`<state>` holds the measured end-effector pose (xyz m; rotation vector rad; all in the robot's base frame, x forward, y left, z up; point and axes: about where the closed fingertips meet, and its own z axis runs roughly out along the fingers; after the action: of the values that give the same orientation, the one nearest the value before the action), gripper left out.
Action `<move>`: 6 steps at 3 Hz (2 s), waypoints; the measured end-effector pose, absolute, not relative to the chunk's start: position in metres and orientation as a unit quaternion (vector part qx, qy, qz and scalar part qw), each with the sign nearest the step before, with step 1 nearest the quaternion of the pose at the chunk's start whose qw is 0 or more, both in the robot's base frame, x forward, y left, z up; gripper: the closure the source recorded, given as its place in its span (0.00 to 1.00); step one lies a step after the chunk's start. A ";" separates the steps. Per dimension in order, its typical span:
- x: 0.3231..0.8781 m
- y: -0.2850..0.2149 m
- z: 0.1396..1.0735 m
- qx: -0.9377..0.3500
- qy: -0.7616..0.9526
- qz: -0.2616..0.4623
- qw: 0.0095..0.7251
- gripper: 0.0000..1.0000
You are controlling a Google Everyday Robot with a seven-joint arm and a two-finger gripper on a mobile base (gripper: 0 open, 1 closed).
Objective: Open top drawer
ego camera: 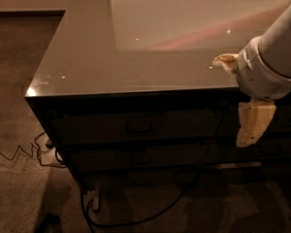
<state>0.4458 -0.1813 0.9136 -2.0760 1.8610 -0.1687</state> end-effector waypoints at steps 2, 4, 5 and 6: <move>0.430 -0.143 0.882 -0.818 0.536 -0.033 0.209 0.00; 0.424 -0.120 0.856 -0.864 0.456 -0.046 0.208 0.00; 0.424 -0.121 0.858 -0.861 0.454 -0.038 0.227 0.00; 0.430 -0.094 0.836 -0.869 0.430 -0.005 0.243 0.00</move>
Offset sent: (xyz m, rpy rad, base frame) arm -0.0262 0.0612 -0.0567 0.0254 -0.0697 0.5578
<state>0.4302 -0.0936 0.8363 -2.3757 1.1751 -0.0129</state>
